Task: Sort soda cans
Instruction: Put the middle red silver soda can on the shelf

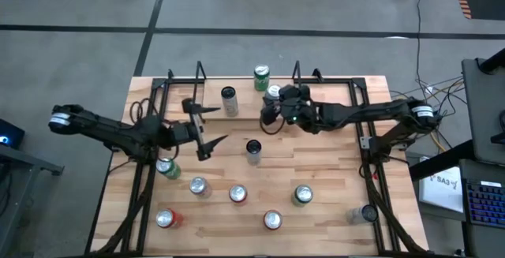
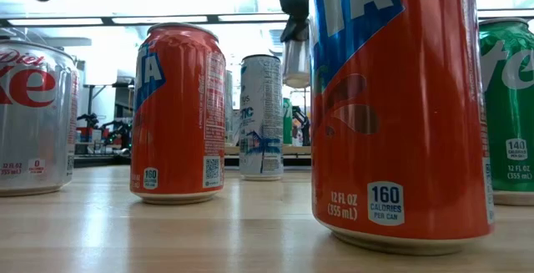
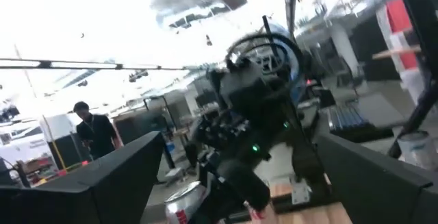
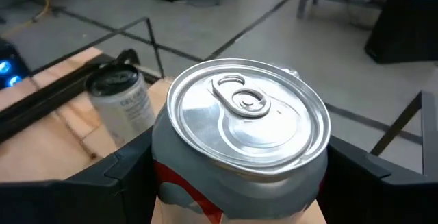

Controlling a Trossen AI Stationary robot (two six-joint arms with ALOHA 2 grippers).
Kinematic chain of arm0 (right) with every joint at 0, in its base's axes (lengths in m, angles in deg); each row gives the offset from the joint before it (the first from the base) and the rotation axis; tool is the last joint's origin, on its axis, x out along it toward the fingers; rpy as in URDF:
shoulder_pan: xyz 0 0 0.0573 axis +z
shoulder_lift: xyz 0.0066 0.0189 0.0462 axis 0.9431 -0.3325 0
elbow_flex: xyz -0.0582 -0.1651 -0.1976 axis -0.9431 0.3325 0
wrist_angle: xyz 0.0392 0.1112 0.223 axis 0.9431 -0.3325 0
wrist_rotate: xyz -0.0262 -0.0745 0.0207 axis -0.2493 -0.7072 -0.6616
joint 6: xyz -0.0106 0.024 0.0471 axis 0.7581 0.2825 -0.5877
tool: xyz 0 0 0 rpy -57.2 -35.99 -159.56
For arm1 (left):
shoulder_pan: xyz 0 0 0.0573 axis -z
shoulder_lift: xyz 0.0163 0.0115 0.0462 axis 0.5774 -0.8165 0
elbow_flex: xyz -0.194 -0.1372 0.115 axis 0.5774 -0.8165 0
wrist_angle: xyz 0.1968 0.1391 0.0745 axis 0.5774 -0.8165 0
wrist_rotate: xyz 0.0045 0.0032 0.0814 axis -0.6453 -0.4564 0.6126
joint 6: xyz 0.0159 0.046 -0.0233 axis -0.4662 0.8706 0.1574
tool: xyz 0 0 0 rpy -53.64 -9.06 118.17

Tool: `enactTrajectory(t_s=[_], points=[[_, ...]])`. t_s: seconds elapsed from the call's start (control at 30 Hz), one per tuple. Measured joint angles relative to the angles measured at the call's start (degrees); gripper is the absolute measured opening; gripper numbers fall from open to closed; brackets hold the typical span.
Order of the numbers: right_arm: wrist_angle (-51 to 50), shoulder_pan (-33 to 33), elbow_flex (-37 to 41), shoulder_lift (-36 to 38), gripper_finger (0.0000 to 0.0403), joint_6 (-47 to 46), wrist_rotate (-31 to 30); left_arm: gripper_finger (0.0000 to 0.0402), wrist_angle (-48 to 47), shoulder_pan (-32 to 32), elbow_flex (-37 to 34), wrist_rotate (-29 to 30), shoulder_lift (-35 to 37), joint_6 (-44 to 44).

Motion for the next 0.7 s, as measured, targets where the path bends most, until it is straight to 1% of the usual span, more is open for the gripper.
enactTrajectory(t_s=[0.07,0.13,0.33,0.47,0.7], points=[[0.66,-0.02,0.00,-1.16,0.0283,-2.01,-0.89,0.0374,3.28,0.00,-1.57,0.01,0.61,0.85],[0.83,-0.05,0.00,-2.58,0.0283,-2.58,-1.85,0.0374,4.32,0.00,-1.99,0.01,1.84,1.42],[1.14,0.22,0.00,-6.35,0.0283,-5.38,-7.86,0.0374,1.94,-0.03,-2.81,0.01,3.27,2.77],[2.07,0.48,0.00,-8.75,0.0283,-6.92,-10.18,0.0374,2.43,-0.17,-3.35,0.06,3.40,4.12],[1.66,0.61,-0.57,-12.09,0.0283,-6.87,-14.81,0.0374,2.38,-0.17,-3.39,0.06,3.40,4.62]])
